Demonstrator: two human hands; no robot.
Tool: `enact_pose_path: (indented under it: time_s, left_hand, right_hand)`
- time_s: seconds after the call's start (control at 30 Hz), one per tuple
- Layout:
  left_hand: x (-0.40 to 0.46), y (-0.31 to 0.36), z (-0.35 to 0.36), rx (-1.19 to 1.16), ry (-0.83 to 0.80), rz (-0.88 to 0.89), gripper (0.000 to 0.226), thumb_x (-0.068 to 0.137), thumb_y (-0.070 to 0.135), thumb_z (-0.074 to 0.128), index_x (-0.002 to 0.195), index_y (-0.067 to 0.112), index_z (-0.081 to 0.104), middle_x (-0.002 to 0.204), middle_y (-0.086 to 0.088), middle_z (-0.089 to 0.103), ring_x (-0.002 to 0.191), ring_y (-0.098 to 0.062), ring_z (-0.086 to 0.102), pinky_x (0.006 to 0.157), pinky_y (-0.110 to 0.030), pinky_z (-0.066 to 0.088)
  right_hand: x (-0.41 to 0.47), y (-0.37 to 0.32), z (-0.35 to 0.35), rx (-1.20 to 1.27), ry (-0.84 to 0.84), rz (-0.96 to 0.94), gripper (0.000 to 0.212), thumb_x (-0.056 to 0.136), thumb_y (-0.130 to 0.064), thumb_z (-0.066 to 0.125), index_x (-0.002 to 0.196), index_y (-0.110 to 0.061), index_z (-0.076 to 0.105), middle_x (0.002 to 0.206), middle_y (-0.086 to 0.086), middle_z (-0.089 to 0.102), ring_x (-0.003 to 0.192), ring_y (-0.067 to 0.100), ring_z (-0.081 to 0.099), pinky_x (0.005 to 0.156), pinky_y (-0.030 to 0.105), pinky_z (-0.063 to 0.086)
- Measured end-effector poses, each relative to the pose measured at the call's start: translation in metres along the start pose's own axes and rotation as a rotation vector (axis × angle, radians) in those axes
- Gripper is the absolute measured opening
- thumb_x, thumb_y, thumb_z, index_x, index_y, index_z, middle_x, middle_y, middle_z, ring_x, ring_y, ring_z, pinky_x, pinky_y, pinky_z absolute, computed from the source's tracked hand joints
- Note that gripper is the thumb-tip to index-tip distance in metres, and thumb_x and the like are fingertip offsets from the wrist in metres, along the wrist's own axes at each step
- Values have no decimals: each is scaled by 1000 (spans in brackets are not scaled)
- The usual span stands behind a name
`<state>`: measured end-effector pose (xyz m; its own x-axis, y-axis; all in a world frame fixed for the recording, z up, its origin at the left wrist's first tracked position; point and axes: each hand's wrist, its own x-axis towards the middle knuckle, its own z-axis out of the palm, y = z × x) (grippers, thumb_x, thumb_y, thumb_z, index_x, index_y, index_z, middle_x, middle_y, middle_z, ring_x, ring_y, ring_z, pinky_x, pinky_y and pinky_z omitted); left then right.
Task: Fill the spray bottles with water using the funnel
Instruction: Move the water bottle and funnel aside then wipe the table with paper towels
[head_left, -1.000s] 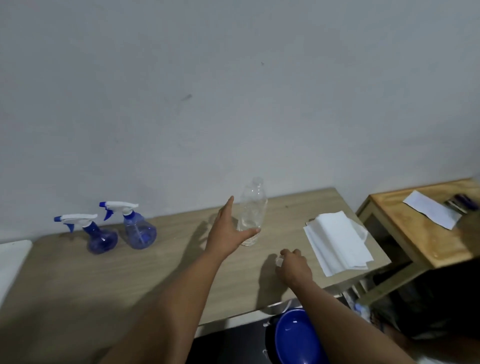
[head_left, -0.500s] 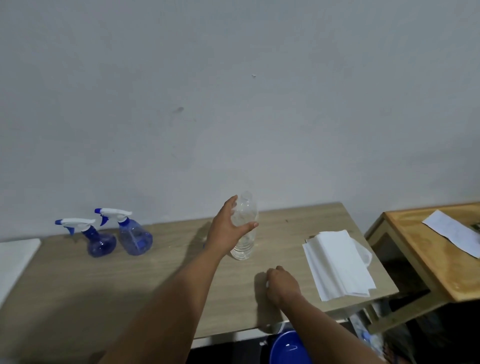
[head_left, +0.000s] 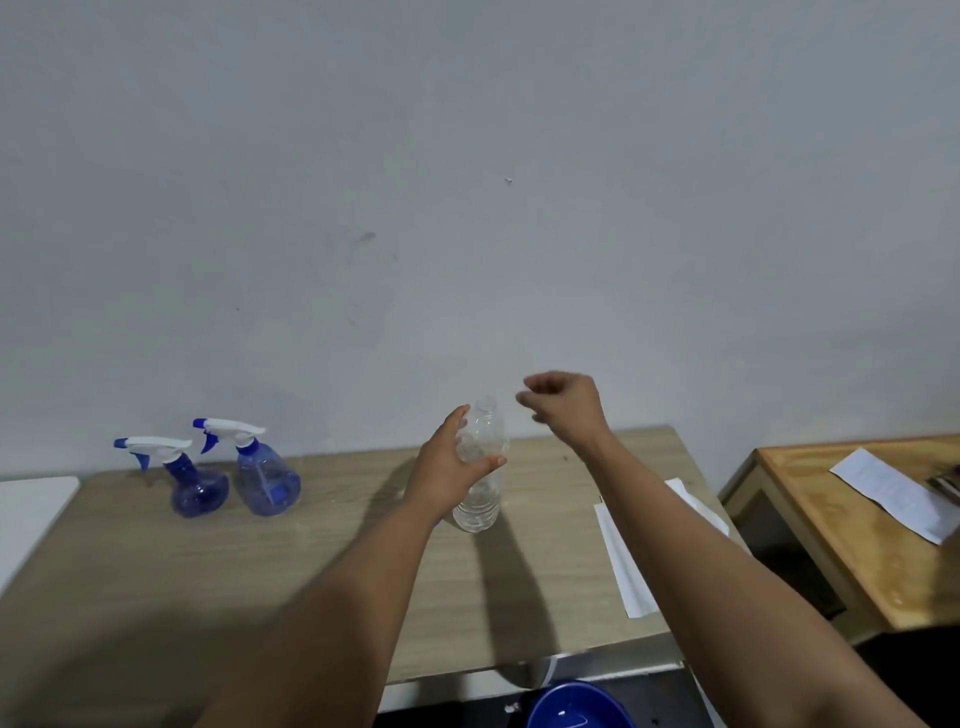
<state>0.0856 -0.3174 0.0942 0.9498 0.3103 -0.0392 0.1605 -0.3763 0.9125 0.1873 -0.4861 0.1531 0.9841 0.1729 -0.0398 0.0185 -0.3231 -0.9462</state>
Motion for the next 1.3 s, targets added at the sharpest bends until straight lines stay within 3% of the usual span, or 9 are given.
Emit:
enact_pose_path:
  time_s: [0.07,0.2,0.43,0.53,0.67,0.83,1.03,1.2,1.3]
  left_hand:
    - [1,0,0,5,-2,-3,97,68,48,89,149,41,37,148,12,48,131,-10,50,109,-43,46]
    - [1,0,-1,29,-3,-2,96,70,47,88,150,39,36,148,12,48,127,-9,50,108,-38,46]
    - [1,-1,0,59,-20,-4,100,69,55,86,152,40,33,152,14,45,132,-8,48,111,-39,44]
    - [0,-3,2,79,-16,1,95,69,58,84,149,44,34,149,17,45,134,-8,47,110,-38,44]
    - [-1,-3,2,99,6,24,70,73,56,81,133,50,45,139,19,52,129,-8,51,105,-38,46]
    - [0,-6,-1,58,18,-14,96,72,58,83,151,41,32,150,15,46,133,-8,47,111,-39,43]
    - [-2,-6,6,53,22,-14,94,61,70,80,143,51,38,145,17,50,131,-8,51,108,-43,47]
    - [2,-4,8,46,18,-17,100,59,74,80,145,50,35,149,16,47,135,-8,49,110,-43,46]
    - [2,-6,11,51,25,-13,98,59,75,78,144,52,35,149,16,48,135,-9,49,108,-43,48]
  right_hand:
    - [0,-34,-2,-8,-69,-132,30,84,-16,85,113,-11,79,105,-2,77,90,14,76,84,33,63]
    - [-6,-56,3,-374,-259,-269,35,87,-20,84,121,-14,78,115,-5,76,98,6,71,84,16,50]
    - [-9,-45,13,-550,-325,-309,38,90,-18,81,127,-14,75,128,0,74,102,11,70,89,20,48]
    - [-10,-44,17,-586,-300,-313,39,88,-28,83,122,-12,76,114,1,75,103,17,70,86,24,50]
    - [-16,-31,26,-525,-141,-283,44,78,-49,88,98,-13,72,84,-1,71,80,16,66,71,30,52]
    - [-21,-9,28,-360,-230,-340,36,96,-39,73,129,-25,71,103,-8,63,90,7,64,91,32,55]
    - [-28,3,34,-165,-89,-253,28,86,-41,84,97,-23,65,96,-3,66,73,13,59,74,27,52]
    - [-25,3,30,-130,-194,-297,33,98,-37,72,130,-31,67,123,-10,64,103,12,62,85,26,47]
    - [-29,7,36,-87,-138,-296,23,97,-32,73,120,-26,73,120,-13,67,106,8,61,85,22,42]
